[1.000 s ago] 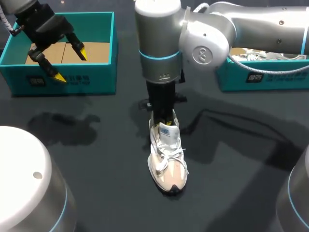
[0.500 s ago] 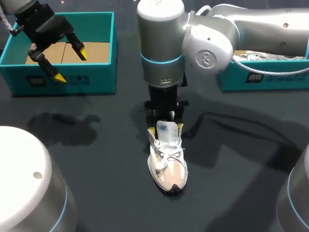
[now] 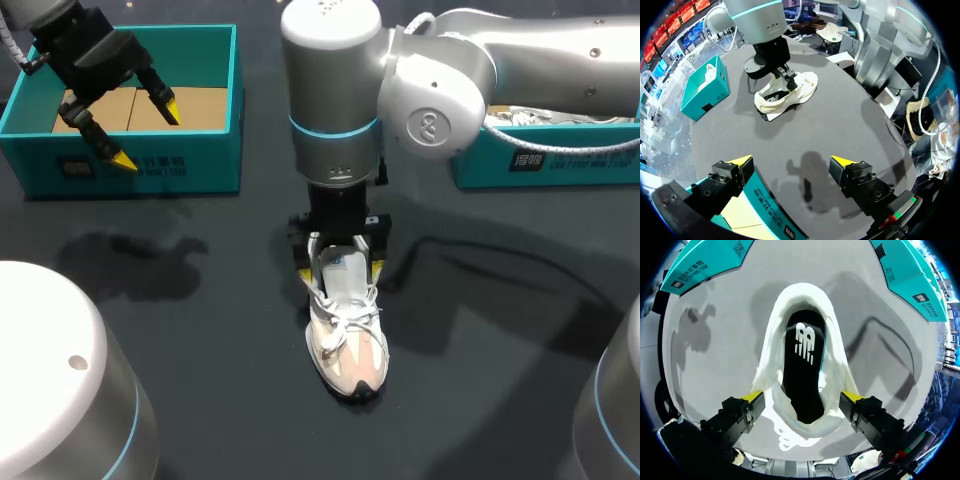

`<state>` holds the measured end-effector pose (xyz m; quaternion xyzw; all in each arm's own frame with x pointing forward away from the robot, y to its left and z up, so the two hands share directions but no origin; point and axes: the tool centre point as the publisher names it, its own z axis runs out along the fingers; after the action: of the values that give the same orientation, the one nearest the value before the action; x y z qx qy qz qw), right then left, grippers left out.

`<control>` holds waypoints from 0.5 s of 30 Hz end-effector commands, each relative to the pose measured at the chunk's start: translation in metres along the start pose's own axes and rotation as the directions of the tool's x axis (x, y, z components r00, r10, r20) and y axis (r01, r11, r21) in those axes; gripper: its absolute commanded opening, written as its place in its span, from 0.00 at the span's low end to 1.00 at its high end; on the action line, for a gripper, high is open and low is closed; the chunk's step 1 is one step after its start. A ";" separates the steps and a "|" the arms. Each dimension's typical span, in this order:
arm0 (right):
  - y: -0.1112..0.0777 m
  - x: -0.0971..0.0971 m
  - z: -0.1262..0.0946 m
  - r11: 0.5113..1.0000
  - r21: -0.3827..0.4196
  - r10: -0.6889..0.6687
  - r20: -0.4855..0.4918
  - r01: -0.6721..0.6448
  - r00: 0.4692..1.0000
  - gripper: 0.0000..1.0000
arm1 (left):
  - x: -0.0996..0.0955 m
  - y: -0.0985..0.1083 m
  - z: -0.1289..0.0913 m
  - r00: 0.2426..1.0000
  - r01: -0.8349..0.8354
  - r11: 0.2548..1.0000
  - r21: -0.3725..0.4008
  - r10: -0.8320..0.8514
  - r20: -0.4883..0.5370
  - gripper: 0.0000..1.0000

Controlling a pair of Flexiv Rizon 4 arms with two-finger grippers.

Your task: Take the shoe out of the shoebox, open the shoe tongue, remove and reinsert the insole, then place the shoe into the shoebox

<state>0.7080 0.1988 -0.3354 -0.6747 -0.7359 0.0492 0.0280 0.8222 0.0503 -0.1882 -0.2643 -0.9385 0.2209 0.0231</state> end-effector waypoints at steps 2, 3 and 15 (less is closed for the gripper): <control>-0.011 0.000 -0.003 1.000 -0.013 0.011 0.007 -0.011 1.000 1.00 | -0.001 0.000 0.000 1.000 -0.001 1.000 -0.002 0.001 -0.003 1.00; -0.012 0.000 -0.003 1.000 -0.013 0.016 0.009 -0.016 1.000 1.00 | -0.001 0.000 0.000 1.000 -0.001 1.000 -0.002 0.001 -0.003 1.00; -0.039 0.000 -0.009 0.998 -0.007 0.064 0.022 -0.064 0.998 1.00 | -0.001 0.000 0.000 1.000 -0.001 1.000 -0.002 0.001 -0.003 1.00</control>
<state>0.6785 0.1976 -0.3256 -0.6957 -0.7154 0.0613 0.0209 0.8222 0.0503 -0.1882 -0.2643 -0.9385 0.2209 0.0231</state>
